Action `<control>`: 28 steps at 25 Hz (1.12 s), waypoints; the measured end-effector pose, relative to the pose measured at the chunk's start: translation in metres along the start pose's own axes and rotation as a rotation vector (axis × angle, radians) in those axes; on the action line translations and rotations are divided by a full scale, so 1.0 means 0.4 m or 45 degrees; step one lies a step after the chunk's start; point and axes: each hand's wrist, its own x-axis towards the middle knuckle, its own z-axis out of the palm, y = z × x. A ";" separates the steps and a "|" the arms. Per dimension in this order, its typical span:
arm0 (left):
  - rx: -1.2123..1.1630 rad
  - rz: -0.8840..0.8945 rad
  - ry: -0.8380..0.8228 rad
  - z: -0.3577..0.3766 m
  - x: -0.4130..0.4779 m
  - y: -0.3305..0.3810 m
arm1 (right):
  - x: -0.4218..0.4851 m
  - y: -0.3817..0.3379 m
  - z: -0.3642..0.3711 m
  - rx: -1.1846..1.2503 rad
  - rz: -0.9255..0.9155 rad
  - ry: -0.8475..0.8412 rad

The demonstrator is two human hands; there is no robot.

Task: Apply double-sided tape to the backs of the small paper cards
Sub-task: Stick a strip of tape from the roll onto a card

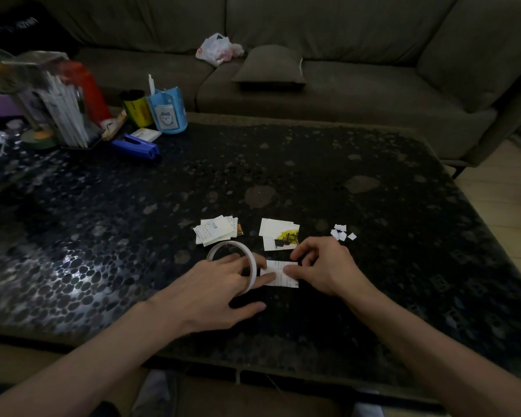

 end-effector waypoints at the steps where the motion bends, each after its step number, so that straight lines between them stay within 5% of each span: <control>1: 0.009 0.015 -0.006 -0.003 -0.001 -0.002 | 0.001 0.000 0.000 -0.002 0.001 -0.003; 11: 0.012 0.040 -0.009 0.002 -0.024 -0.010 | 0.037 -0.003 -0.035 0.145 0.020 -0.020; 16: -0.128 -0.051 0.063 -0.002 -0.011 -0.017 | 0.081 0.014 0.002 -0.494 -0.382 0.385; 23: -0.123 -0.080 0.041 -0.007 -0.006 -0.017 | 0.096 0.006 0.019 -0.829 -0.672 0.525; 28: -0.234 -0.315 0.194 -0.021 -0.006 -0.019 | 0.078 0.006 0.012 -0.960 -0.865 0.443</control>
